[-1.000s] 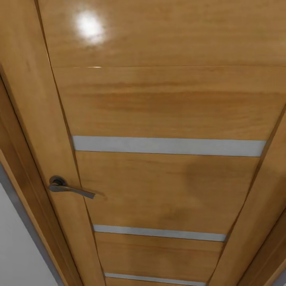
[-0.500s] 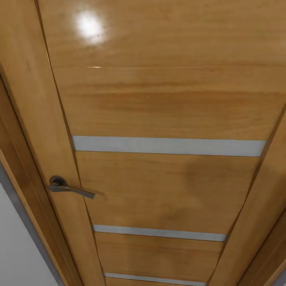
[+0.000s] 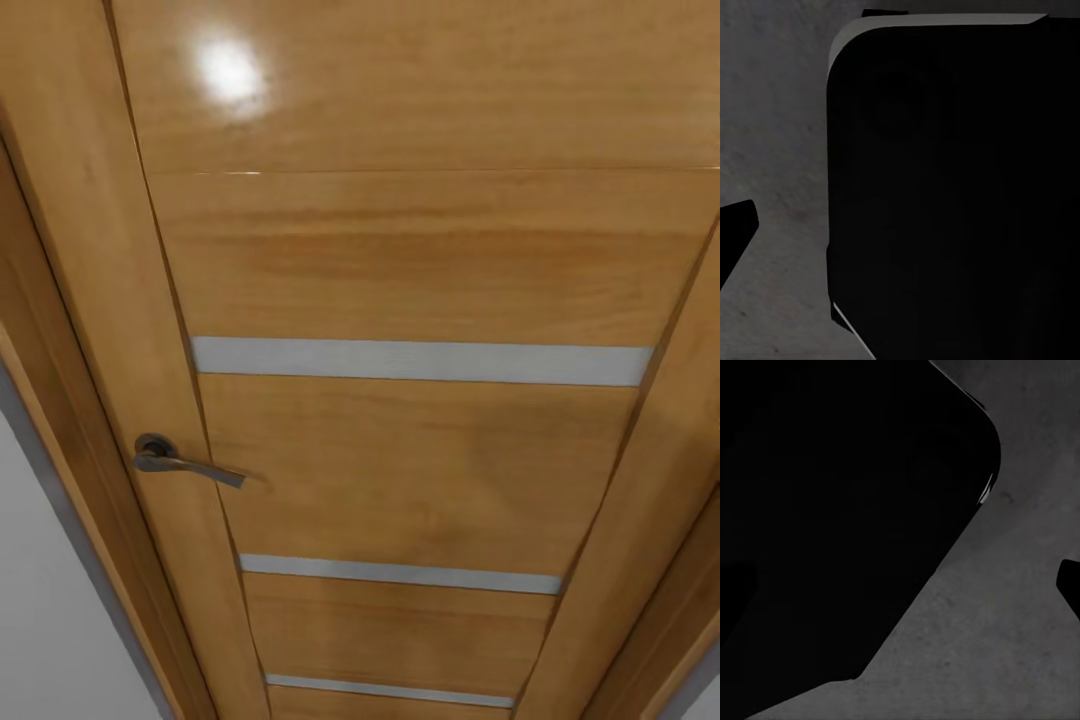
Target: Move the two storage containers from the living room to the garage. In the garage, place one container on the floor and stack the other container on top of it (either order is fine).
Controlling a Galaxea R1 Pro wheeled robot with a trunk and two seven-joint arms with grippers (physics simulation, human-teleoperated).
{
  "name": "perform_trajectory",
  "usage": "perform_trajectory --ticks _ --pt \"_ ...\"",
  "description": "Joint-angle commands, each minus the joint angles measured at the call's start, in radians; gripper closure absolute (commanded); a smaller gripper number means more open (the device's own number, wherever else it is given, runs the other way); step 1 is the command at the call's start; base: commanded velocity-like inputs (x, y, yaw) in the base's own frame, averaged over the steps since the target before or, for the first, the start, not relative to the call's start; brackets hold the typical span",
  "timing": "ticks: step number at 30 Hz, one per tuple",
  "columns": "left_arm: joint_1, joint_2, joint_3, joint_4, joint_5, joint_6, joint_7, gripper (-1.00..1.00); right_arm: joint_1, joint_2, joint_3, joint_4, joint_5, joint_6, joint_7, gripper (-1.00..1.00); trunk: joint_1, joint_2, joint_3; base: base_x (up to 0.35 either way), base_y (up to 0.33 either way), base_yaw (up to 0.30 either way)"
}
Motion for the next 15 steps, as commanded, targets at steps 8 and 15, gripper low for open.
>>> perform_trajectory --ticks 8,15 --pt "0.0 -0.002 0.001 0.0 0.004 -0.001 0.0 -1.0 -0.001 0.0 0.003 0.001 -0.002 -0.004 0.001 -1.0 0.0 -0.001 -0.001 -0.002 0.0 0.0" --pt "0.0 -0.003 0.002 0.0 0.004 -0.001 0.0 -1.0 -0.001 0.0 0.002 0.001 -0.002 -0.004 0.001 -1.0 0.0 -0.001 -0.001 -0.021 0.0 0.0"
